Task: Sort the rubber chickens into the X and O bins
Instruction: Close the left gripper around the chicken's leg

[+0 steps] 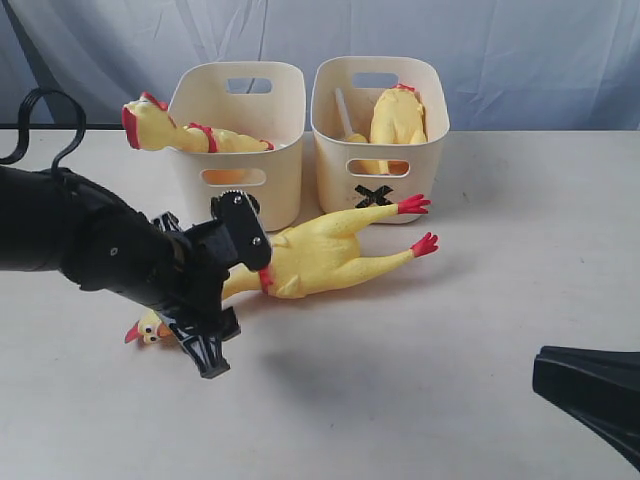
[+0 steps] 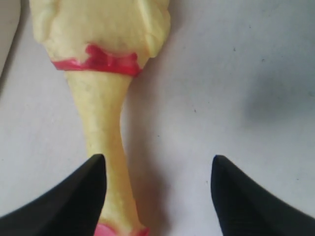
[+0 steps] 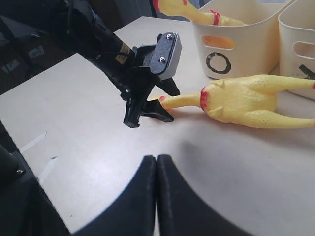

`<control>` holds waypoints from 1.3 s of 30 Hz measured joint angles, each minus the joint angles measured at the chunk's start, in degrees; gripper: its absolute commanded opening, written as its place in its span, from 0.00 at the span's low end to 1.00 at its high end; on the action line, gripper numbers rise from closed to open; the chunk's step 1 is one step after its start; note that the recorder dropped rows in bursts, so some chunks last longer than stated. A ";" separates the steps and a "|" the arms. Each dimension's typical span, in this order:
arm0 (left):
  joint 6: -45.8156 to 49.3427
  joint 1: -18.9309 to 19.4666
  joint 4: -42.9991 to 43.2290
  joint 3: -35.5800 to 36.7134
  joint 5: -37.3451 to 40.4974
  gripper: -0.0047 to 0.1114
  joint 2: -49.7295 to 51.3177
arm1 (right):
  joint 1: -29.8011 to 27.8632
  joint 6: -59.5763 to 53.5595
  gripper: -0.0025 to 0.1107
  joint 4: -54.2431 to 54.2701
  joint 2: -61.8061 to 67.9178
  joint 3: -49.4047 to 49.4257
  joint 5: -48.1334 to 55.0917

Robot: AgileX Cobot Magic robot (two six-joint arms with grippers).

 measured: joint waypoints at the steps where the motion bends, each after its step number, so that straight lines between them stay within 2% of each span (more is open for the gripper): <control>1: -1.11 0.00 1.01 -0.24 -0.13 0.55 0.12 | 0.00 0.00 0.01 0.00 0.00 0.00 0.00; 10: -13.53 0.11 11.61 -0.86 -0.52 0.55 1.52 | 0.00 0.00 0.01 0.00 0.00 0.00 0.00; 14: -18.25 1.67 13.45 -1.91 0.92 0.55 3.18 | 0.00 0.00 0.01 0.00 0.00 0.00 0.00; 25: -18.14 2.37 14.23 -5.13 3.90 0.54 6.89 | 0.00 0.00 0.01 0.00 0.00 0.00 0.00; 32: -17.76 2.37 14.23 -5.72 4.38 0.40 8.08 | 0.00 0.00 0.01 0.00 0.00 0.00 0.00; 39: -17.76 2.37 14.23 -5.72 3.97 0.38 8.20 | 0.00 0.00 0.01 0.00 0.00 0.00 0.00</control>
